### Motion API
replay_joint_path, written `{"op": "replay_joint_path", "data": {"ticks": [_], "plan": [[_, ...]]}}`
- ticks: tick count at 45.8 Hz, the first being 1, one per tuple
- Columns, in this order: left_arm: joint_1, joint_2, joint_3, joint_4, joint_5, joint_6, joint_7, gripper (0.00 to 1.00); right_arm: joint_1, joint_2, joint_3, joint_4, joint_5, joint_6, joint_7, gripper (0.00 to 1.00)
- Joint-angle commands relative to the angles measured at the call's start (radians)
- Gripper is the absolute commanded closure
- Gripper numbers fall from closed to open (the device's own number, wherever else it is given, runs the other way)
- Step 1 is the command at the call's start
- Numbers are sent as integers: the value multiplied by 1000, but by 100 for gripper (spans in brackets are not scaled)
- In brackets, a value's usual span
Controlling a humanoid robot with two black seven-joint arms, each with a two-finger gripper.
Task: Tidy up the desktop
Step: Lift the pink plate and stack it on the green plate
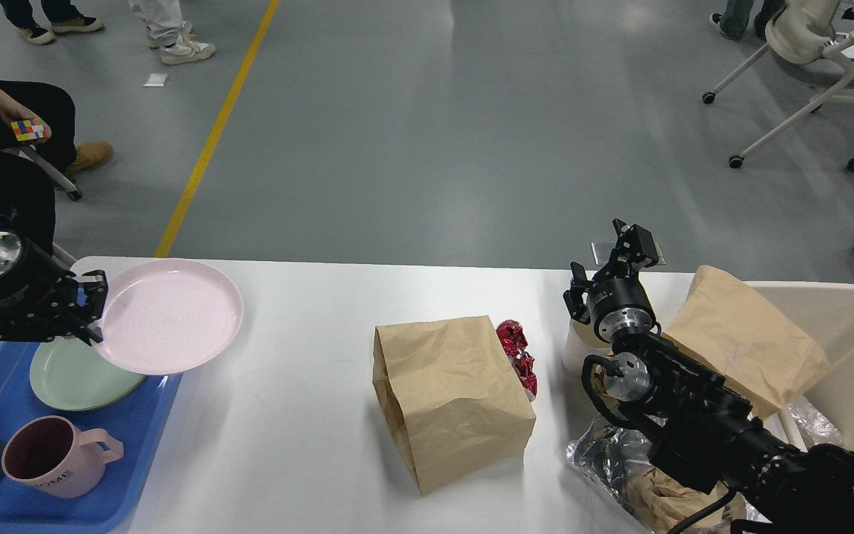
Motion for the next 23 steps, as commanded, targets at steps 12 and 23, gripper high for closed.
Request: {"op": "replay_joint_path", "data": {"ticks": [12, 23], "plan": [[205, 17, -100, 152, -10, 15, 0, 100, 0, 0, 0, 0, 0, 0, 0, 0], [304, 0, -107, 264, -10, 74, 2, 100, 0, 0, 0, 0, 0, 0, 0, 0]]}}
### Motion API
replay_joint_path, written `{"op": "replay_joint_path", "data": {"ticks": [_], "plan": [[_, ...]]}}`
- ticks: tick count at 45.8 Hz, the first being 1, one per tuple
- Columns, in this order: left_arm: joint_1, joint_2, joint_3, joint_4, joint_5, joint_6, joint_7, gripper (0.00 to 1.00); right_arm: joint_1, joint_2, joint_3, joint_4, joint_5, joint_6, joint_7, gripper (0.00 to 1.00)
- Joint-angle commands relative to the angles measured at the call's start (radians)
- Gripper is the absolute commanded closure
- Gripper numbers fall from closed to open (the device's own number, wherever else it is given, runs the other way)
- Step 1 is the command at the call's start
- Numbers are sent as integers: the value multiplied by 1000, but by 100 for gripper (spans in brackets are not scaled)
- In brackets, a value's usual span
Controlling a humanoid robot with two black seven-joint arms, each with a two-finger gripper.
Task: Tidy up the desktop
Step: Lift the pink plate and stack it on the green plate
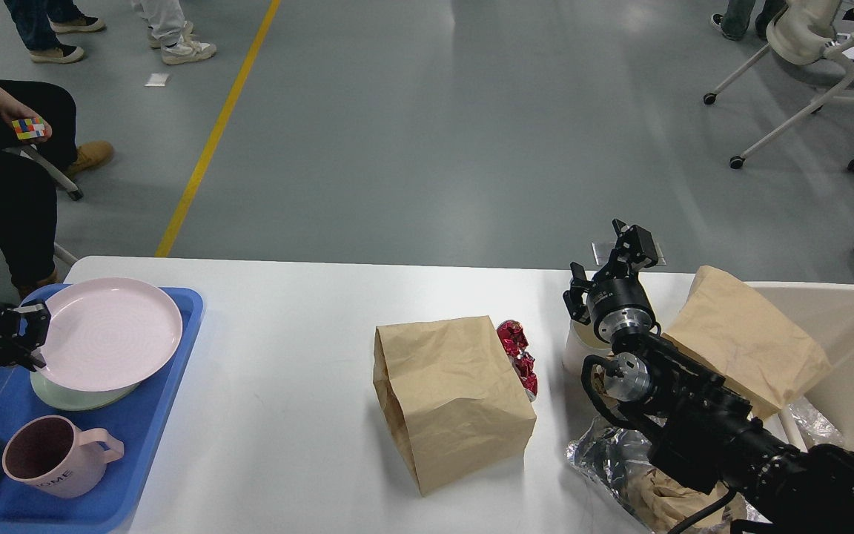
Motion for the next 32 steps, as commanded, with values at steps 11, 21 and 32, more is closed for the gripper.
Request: {"op": "replay_joint_path", "data": {"ticks": [11, 21, 32], "plan": [[109, -45, -5, 111, 1, 68, 0, 100, -1, 0, 0, 0, 0, 0, 0, 0], [145, -67, -7, 162, 0, 125, 33, 100, 0, 0, 0, 0, 0, 0, 0, 0], [159, -77, -8, 162, 1, 179, 66, 100, -1, 0, 0, 0, 0, 0, 0, 0]]}}
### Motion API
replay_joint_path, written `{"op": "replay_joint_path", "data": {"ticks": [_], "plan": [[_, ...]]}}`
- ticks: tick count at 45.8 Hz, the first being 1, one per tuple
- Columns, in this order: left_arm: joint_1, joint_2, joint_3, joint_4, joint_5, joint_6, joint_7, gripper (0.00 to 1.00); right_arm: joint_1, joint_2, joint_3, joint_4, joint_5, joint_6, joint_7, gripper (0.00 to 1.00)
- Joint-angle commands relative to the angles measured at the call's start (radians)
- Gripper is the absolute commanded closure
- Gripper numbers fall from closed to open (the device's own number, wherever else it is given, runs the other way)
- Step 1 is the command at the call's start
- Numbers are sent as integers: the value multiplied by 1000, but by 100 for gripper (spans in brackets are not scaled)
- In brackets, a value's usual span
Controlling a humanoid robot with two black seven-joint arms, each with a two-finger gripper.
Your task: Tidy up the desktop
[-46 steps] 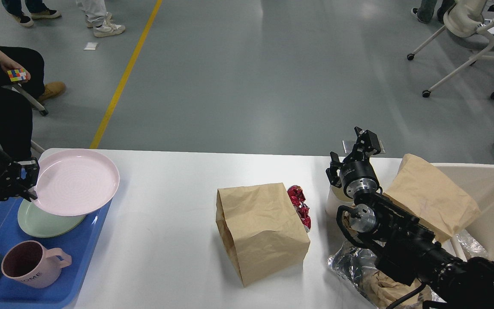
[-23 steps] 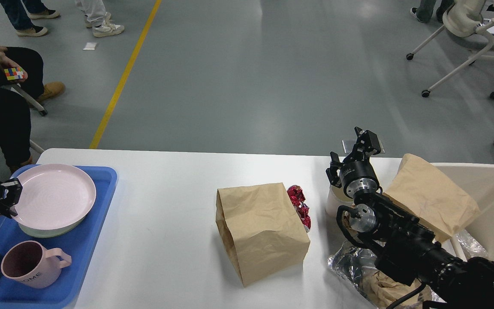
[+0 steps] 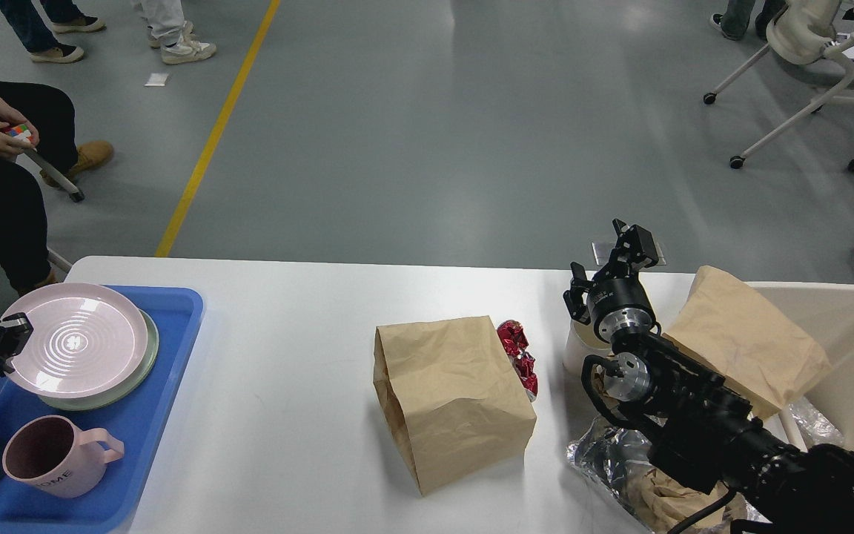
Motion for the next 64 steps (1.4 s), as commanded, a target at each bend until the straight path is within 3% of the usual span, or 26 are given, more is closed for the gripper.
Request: {"op": "replay_joint_path", "data": {"ticks": [1, 7, 11, 16, 20, 22, 26, 34, 38, 49, 55, 64], "plan": [[8, -3, 0, 0, 1, 16, 5, 100, -1, 0, 0, 0, 0, 0, 0, 0], [7, -3, -5, 0, 3, 30, 3, 91, 0, 0, 0, 0, 0, 0, 0, 0], [7, -3, -18, 0, 3, 42, 3, 78, -1, 0, 0, 0, 0, 0, 0, 0], [7, -3, -28, 0, 3, 91, -3, 51, 0, 0, 0, 0, 0, 0, 0, 0], [7, -5, -31, 0, 3, 182, -11, 18, 0, 0, 0, 0, 0, 0, 0, 0], [7, -6, -40, -1, 6, 235, -8, 9, 0, 0, 0, 0, 0, 0, 0, 0], [8, -6, -51, -4, 8, 277, 0, 7, 0, 0, 0, 0, 0, 0, 0, 0], [4, -6, -74, -15, 8, 251, -5, 4, 0, 0, 0, 0, 0, 0, 0, 0], [-15, -5, -176, -15, -3, 260, -26, 4, 0, 0, 0, 0, 0, 0, 0, 0], [-21, -12, -351, -3, -9, 265, -24, 4, 0, 0, 0, 0, 0, 0, 0, 0], [-3, -8, -515, 6, -8, 272, -24, 4, 0, 0, 0, 0, 0, 0, 0, 0], [22, -11, -784, 31, -8, 354, -21, 4, 0, 0, 0, 0, 0, 0, 0, 0]]}}
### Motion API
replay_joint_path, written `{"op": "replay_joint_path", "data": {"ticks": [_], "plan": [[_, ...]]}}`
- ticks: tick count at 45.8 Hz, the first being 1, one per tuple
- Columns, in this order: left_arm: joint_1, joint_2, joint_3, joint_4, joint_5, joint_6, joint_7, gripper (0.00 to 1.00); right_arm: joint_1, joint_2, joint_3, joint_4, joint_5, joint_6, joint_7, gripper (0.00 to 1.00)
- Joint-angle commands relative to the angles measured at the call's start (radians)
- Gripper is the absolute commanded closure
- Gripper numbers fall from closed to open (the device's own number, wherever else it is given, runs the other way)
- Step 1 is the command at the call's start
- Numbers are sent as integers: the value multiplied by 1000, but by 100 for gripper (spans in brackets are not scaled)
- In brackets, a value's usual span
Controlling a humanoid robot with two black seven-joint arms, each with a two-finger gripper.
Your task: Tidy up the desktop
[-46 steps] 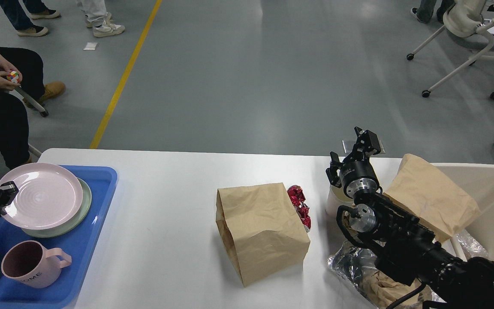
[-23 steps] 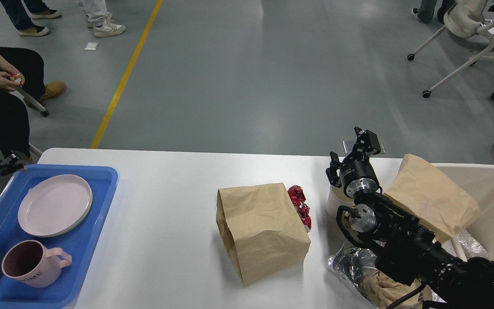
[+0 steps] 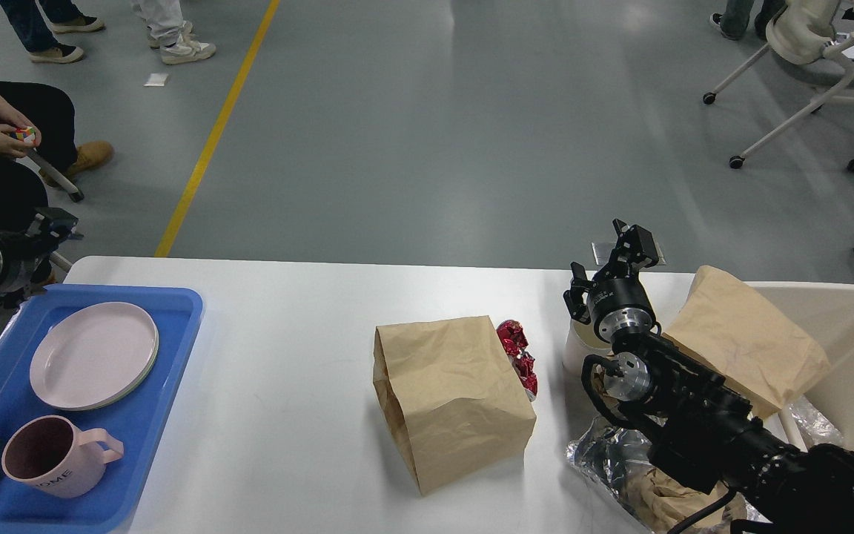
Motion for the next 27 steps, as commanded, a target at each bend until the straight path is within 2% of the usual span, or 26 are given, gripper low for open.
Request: {"op": "replay_joint_path", "data": {"ticks": [1, 6, 14, 18, 23, 27], "plan": [[8, -2, -182, 8, 0, 53, 2, 4, -2, 0, 0, 0, 0, 0, 0, 0], [19, -7, -302, 8, 11, 77, -1, 4, 0, 0, 0, 0, 0, 0, 0, 0], [31, -19, -376, 8, -1, 100, -7, 4, 0, 0, 0, 0, 0, 0, 0, 0], [22, -16, -463, 8, -1, 102, -7, 4, 0, 0, 0, 0, 0, 0, 0, 0], [-7, -13, -662, 8, -3, 103, -3, 4, 0, 0, 0, 0, 0, 0, 0, 0], [-3, -21, -878, 7, -3, 102, 0, 4, 0, 0, 0, 0, 0, 0, 0, 0]]}}
